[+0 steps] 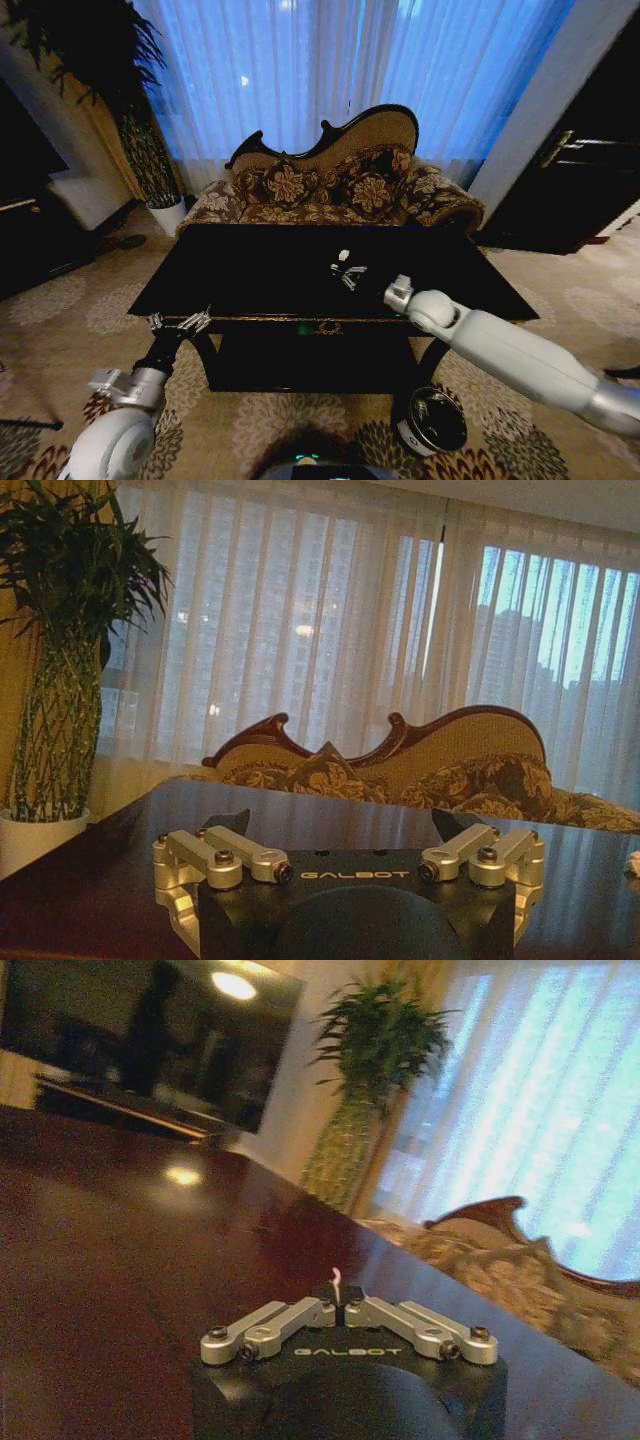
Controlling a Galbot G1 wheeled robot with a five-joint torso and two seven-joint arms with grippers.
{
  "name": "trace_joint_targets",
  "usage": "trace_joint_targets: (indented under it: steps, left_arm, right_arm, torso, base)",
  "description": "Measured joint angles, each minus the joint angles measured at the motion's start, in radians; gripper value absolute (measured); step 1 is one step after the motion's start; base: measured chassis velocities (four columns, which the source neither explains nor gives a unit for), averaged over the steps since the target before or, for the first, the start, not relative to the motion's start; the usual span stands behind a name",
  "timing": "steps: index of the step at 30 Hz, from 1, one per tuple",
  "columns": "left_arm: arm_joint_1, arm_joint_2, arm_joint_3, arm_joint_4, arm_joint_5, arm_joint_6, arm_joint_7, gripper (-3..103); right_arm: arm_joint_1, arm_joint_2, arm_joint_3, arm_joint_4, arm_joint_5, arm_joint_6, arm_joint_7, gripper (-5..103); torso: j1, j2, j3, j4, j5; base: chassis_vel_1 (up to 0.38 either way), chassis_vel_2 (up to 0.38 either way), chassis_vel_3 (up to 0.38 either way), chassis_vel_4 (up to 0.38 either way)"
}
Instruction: Move to the front of the table and place the trash on the table into the trash bin.
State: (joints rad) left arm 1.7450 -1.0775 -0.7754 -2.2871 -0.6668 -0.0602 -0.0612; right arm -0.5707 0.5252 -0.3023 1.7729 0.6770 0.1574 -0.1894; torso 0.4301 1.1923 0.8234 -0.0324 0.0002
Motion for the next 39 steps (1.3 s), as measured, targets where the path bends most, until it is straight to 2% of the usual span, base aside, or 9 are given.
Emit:
trace_joint_targets:
  steps: [2, 3, 5, 6, 10, 11, 15, 26, 39]
  left_arm:
    - [-0.006, 0.0, 0.011, 0.002, 0.003, 0.0, 0.001, 100]
    - [-0.006, 0.0, 0.011, 0.002, 0.003, 0.0, 0.001, 100]
    - [-0.015, 0.0, 0.025, 0.002, 0.009, 0.0, 0.0, 100]
    - [-0.015, 0.0, 0.025, 0.002, 0.009, 0.0, 0.0, 100]
    - [-0.027, 0.0, 0.042, 0.003, 0.009, 0.003, -0.007, 100]
    - [-0.027, 0.0, 0.042, 0.003, 0.009, 0.003, -0.007, 100]
    - [-0.028, 0.001, 0.049, 0.004, 0.011, 0.003, -0.007, 100]
    - [-0.028, 0.0, 0.041, 0.007, 0.007, 0.0, -0.001, 100]
    - [-0.037, 0.013, 0.028, 0.023, -0.007, -0.001, 0.001, 100]
  right_arm:
    - [-0.123, -0.03, 0.148, 0.037, 0.006, -0.002, 0.006, 0]
    - [-0.123, -0.03, 0.148, 0.037, 0.006, -0.002, 0.006, 0]
    - [-0.257, -0.05, 0.279, 0.067, 0.007, -0.004, 0.006, 0]
    - [-0.257, -0.05, 0.279, 0.067, 0.007, -0.004, 0.006, 0]
    - [-0.523, -0.054, 0.572, 0.116, 0.001, -0.004, 0.012, 0]
    - [-0.523, -0.054, 0.572, 0.116, 0.001, -0.004, 0.012, 0]
    - [-0.661, -0.049, 0.74, 0.146, 0.009, 0.002, 0.017, 0]
    - [-0.918, 0.033, 1.023, 0.175, 0.024, 0.01, 0.023, 0]
    - [-1.08, 0.155, 1.176, 0.162, 0.003, 0.084, -0.013, 0]
  torso:
    - [0.0, 0.0, 0.0, 0.0001, -0.0004]
    - [0.0, 0.0, 0.0, 0.0001, -0.0004]
    - [0.0, 0.0, 0.0, 0.0, -0.0001]
    - [0.0, 0.0, 0.0, 0.0, -0.0001]
    - [0.0, 0.0, 0.0, -0.0002, 0.0009]
    - [0.0, 0.0, 0.0, -0.0002, 0.0009]
    - [0.0, 0.0, 0.0, 0.0, 0.0002]
    - [0.0, 0.0, 0.0, 0.0001, -0.0005]
    - [0.0, 0.0, 0.0, 0.0001, -0.0003]
  base:
    - [0.0, 0.0, 0.0, 0.0]
    - [0.0, 0.0, 0.0, 0.0]
    - [0.0, 0.0, 0.0, 0.0]
    - [0.0, 0.0, 0.0, 0.0]
    - [0.0, 0.0, 0.0, 0.0]
    - [0.0, 0.0, 0.0, 0.0]
    - [0.0, 0.0, 0.0, 0.0]
    - [0.0, 0.0, 0.0, 0.0]
    - [0.0, 0.0, 0.0, 0.0]
